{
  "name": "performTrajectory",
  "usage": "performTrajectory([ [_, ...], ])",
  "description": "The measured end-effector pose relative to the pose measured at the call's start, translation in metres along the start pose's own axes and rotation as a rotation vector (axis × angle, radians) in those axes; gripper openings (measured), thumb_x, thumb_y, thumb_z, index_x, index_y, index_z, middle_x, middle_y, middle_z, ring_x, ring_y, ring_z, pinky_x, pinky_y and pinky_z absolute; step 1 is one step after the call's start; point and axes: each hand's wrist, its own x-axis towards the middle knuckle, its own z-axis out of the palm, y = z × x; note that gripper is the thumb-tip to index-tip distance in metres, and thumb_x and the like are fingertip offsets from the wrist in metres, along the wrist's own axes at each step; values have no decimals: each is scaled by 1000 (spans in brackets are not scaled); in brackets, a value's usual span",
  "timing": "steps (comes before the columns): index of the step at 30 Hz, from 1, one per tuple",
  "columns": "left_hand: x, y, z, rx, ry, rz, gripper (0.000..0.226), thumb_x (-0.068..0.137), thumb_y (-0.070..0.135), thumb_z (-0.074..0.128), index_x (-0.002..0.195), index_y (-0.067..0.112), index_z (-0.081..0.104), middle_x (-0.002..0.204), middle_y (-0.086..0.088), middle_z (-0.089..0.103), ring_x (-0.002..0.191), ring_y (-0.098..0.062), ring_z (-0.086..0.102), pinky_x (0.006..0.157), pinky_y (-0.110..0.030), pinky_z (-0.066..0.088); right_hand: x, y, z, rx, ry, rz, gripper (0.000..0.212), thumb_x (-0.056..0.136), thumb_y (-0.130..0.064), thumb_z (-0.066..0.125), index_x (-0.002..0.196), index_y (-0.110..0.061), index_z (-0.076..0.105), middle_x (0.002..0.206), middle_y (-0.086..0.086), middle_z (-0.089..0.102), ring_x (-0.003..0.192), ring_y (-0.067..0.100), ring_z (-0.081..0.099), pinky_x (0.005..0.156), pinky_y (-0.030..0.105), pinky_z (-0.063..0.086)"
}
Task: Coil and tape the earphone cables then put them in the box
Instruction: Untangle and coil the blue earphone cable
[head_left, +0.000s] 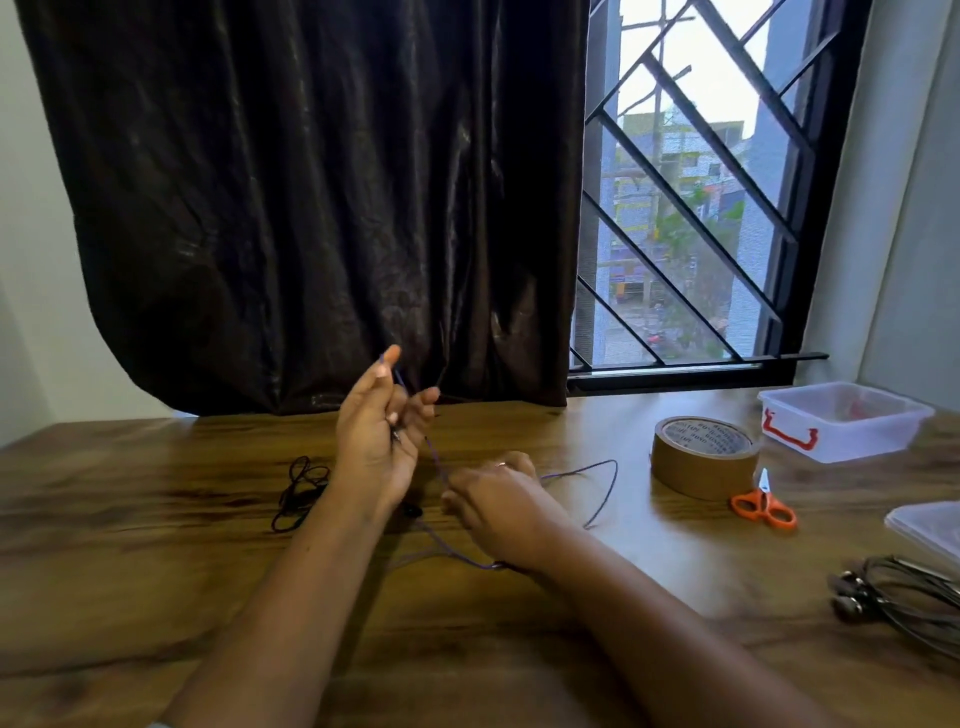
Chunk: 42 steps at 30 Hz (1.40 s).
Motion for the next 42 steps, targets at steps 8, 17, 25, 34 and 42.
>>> performTrajectory([
  [8,6,-21,-18,1118,-131,277,41,101,16,36,142,20,38,71,2,52,73,-7,55,74,-14,43,3,2,-22,-44,181,-221,20,98,-33,45,106,-19,57,84,7,69,72,31,66,56,32,46],
  [17,-14,-28,3,1137,-524,-111,33,102,11,31,125,10,55,60,-1,41,42,-2,35,39,-15,30,-10,46,-56,-47,440,129,23,96,-41,48,97,-23,62,90,-3,67,74,27,66,57,28,36],
  [25,-25,-14,9,846,-590,-482,34,102,20,33,109,6,63,46,4,30,48,-7,44,43,-16,31,-17,62,-60,-56,477,389,23,101,-30,38,109,-18,55,103,6,62,85,38,63,61,35,38],
  [34,-19,-9,7,458,-620,-547,32,96,8,37,120,3,57,65,-2,56,37,-2,34,36,-10,30,-16,66,-50,-14,411,574,10,100,-19,38,101,-20,49,88,14,65,83,39,62,60,33,32],
  [42,-21,-6,19,129,-533,-404,36,95,9,35,128,7,49,69,-1,59,41,-2,41,38,-9,35,-6,33,-22,146,160,425,22,101,-33,37,98,-18,52,92,14,66,88,36,62,65,37,45],
])
